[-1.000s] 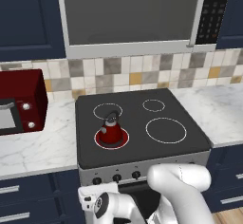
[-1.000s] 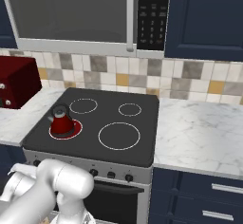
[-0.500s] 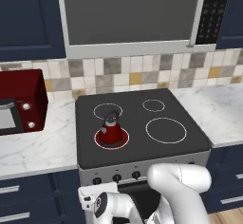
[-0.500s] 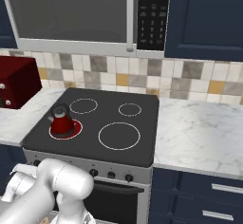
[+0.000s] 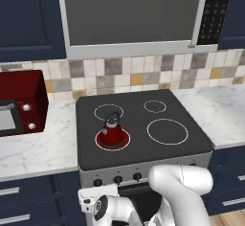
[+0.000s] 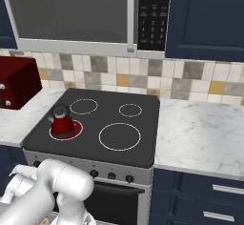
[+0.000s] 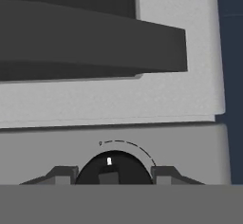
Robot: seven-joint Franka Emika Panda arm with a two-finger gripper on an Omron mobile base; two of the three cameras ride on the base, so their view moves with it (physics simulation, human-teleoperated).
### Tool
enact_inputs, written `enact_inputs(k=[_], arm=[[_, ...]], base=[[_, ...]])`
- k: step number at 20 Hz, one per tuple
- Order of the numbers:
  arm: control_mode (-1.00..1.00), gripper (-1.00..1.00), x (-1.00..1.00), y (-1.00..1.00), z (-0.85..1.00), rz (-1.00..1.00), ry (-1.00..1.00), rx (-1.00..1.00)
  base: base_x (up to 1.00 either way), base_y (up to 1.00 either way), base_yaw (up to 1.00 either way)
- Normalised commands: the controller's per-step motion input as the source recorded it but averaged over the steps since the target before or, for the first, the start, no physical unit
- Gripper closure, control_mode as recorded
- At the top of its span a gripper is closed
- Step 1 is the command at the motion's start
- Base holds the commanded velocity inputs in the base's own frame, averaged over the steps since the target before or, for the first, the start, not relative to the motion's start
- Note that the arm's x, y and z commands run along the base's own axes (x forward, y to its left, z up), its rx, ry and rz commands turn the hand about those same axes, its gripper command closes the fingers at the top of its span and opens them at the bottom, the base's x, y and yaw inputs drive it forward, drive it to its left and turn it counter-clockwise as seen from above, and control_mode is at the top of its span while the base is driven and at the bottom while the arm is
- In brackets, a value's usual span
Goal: Lower the heat of the kettle.
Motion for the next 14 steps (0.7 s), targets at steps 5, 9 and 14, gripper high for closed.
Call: enact_inputs(k=[5, 9, 14], arm=[[-1.0, 1.0, 0.0, 0.0, 0.0, 0.01, 0.0, 0.04], [-1.0, 1.0, 0.0, 0.0, 0.0, 0.0, 0.0, 0.12], [-1.0, 1.0, 0.0, 0.0, 0.0, 0.0, 0.0, 0.11]], base=[[0.0, 0.0, 0.0], [0.0, 0.0, 0.0], [0.0, 0.0, 0.0]])
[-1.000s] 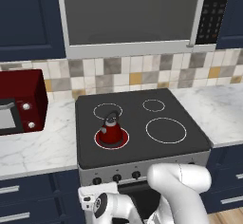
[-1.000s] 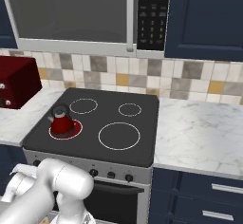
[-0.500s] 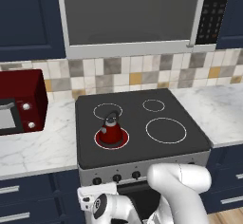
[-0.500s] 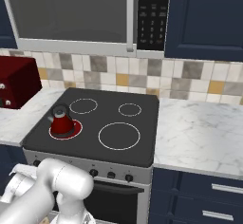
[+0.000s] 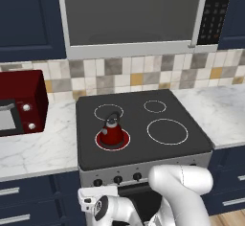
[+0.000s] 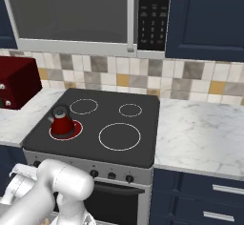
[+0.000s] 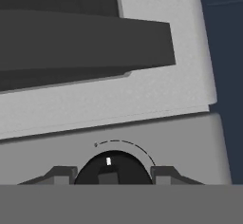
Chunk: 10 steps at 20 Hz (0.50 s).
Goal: Lower the heat of the kettle.
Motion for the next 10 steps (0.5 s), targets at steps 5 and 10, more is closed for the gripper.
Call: enact_inputs(k=[5, 10], arm=[[-1.0, 1.0, 0.0, 0.0, 0.04, 0.0, 0.0, 0.12], [-1.0, 1.0, 0.0, 0.12, 0.16, 0.0, 0.0, 0.1]], base=[[0.0, 0.0, 0.0], [0.0, 0.0, 0.0]])
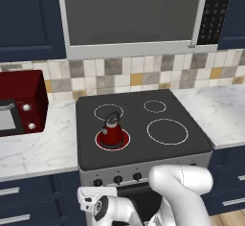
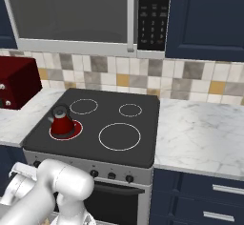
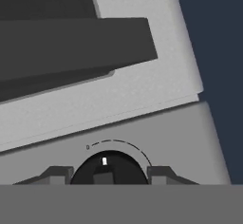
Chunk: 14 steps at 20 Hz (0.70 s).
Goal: Lower the heat of the kettle.
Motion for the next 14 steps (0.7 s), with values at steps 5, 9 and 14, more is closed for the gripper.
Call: enact_inputs(k=[5, 9, 14], arm=[[-1.0, 1.0, 0.0, 0.18, 0.03, 0.0, -0.01, 0.15], [-1.0, 1.0, 0.0, 0.16, 0.0, 0.0, -0.03, 0.2], [-1.0, 1.0, 0.0, 0.08, -0.02, 0.0, -0.09, 0.26]], base=[[0.0, 0.0, 0.0], [0.0, 0.0, 0.0], [0.0, 0.0, 0.0]])
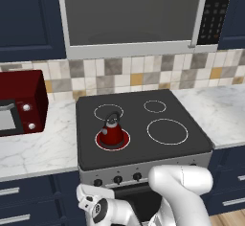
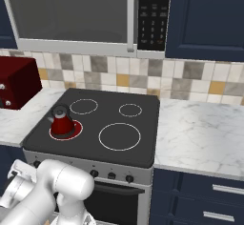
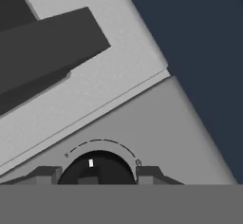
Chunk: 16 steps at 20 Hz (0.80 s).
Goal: Lower the heat of the kettle.
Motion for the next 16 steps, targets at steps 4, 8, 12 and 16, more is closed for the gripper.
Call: enact_inputs(k=[4, 8, 12, 16], arm=[[-1.0, 1.0, 0.0, 0.06, 0.0, 0.0, -0.07, 0.28], [-1.0, 1.0, 0.0, 0.13, 0.0, 0.0, -0.02, 0.27], [-1.0, 1.0, 0.0, 0.21, 0.0, 0.0, 0.0, 0.24], [-1.0, 1.0, 0.0, 0.19, 0.0, 0.0, -0.01, 0.28]], base=[[0.0, 0.0, 0.0], [0.0, 0.0, 0.0], [0.0, 0.0, 0.0], [0.0, 0.0, 0.0]])
